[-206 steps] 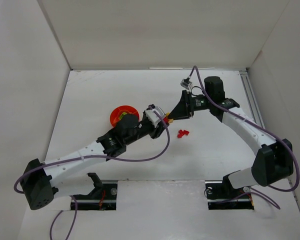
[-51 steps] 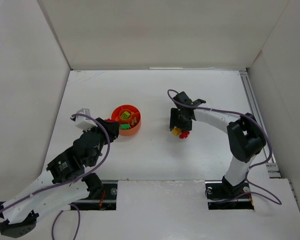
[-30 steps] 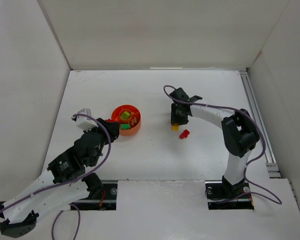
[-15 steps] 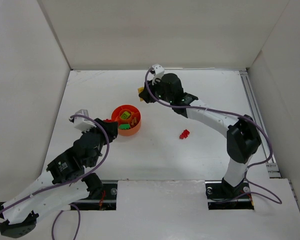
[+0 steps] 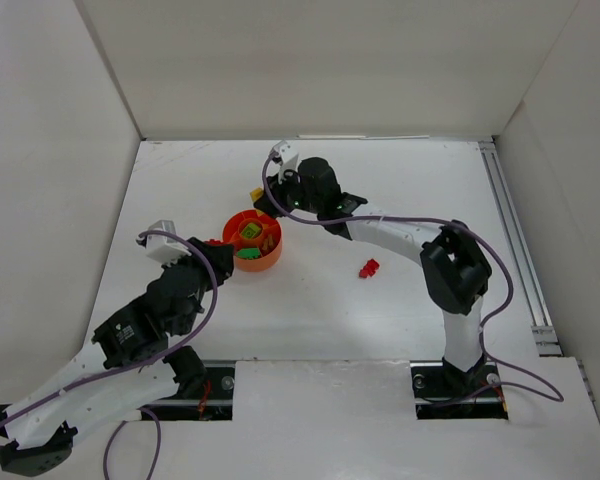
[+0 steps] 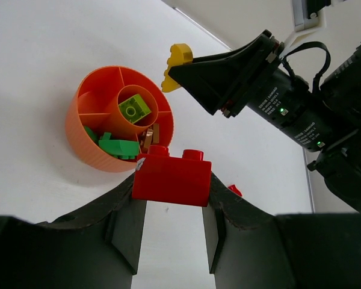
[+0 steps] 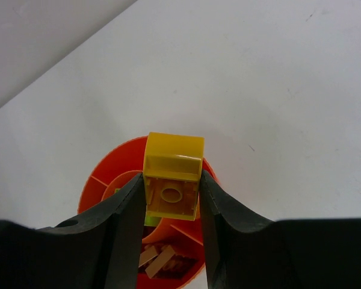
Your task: Sort the legos into containers by color
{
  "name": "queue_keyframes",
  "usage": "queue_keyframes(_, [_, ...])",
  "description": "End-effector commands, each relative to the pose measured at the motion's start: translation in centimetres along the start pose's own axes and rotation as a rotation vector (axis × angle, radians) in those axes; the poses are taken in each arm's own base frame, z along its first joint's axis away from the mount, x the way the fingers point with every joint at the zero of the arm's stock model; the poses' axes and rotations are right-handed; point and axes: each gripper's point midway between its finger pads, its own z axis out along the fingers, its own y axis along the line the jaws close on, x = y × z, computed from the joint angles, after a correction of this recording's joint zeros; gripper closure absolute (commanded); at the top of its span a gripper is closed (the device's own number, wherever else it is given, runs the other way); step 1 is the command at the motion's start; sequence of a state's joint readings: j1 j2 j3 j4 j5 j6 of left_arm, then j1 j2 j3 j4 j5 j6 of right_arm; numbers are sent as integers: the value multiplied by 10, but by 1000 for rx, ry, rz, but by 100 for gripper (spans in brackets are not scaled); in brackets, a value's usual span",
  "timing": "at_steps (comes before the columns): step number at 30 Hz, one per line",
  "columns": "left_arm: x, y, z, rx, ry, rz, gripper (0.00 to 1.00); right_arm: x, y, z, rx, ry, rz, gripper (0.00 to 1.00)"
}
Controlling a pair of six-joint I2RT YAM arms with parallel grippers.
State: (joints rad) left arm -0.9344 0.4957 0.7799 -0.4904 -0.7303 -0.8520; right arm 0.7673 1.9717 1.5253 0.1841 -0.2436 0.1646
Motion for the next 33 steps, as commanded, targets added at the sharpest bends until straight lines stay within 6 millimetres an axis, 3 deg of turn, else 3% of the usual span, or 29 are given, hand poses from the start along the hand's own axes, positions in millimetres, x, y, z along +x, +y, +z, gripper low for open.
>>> queue_keyframes(1, [-13,-2,-4,4,-38,-41,85,-35,7,5,-30,-99,-40,78])
queue_keyframes(11, [-13,1,-4,-3,-44,-40,85,-18,11,11,-44,-63,1,76])
queue_keyframes(14, [-13,1,-4,-3,-44,-40,85,-7,8,11,-28,-44,26,74])
queue_keyframes(15, [-13,1,-4,-3,-44,-40,85,5,5,10,-23,-21,32,73])
queue_keyframes(16, [-13,1,-4,-3,-44,-40,85,-1,7,7,-25,-32,29,73])
queue_keyframes(21, [-13,1,-4,-3,-44,-40,85,16,5,6,-18,2,66,69])
queue_keyframes(33, [-11,3,-4,-8,-40,-43,85,29,-1,2,26,22,111,64])
